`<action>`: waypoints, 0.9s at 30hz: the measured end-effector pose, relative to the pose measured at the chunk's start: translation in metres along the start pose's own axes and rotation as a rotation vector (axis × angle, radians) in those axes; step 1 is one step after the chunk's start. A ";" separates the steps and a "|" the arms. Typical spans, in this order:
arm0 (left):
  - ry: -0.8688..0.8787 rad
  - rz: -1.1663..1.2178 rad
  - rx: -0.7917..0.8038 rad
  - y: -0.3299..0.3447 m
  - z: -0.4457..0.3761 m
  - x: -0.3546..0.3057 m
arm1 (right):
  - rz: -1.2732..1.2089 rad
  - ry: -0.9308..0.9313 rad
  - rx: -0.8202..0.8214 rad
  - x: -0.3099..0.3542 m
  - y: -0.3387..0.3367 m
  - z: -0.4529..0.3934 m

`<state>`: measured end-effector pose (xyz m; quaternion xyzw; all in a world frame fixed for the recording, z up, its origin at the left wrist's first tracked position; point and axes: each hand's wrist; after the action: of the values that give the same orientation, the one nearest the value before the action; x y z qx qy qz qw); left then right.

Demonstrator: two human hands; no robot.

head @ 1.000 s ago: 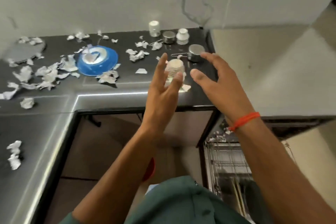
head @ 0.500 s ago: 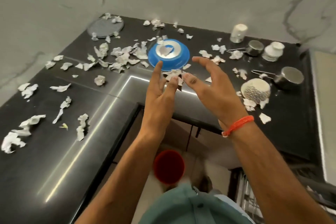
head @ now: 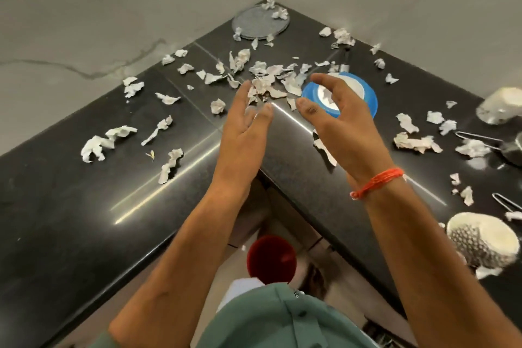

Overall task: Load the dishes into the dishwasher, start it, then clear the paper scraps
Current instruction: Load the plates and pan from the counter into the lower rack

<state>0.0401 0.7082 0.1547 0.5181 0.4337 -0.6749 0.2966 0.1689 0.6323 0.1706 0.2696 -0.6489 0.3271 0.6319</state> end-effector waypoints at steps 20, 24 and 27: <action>0.048 0.023 -0.019 -0.041 -0.129 -0.012 | 0.125 -0.121 0.085 0.015 0.048 -0.118; -0.009 0.007 0.090 -0.053 -0.192 -0.006 | 0.352 -0.147 0.072 0.008 0.079 -0.162; -0.030 -0.065 0.128 -0.058 -0.247 0.008 | 0.441 -0.096 0.083 -0.012 0.096 -0.200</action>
<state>0.0978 0.9547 0.1412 0.5115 0.4019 -0.7182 0.2472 0.2249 0.8465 0.1486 0.1620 -0.7074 0.4706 0.5019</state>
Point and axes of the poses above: each hand's wrist, its own z-axis away from the middle knuckle, its own y-axis out of the palm, x = y × z, and after that the axes turned 11 degrees about -z, right-handed
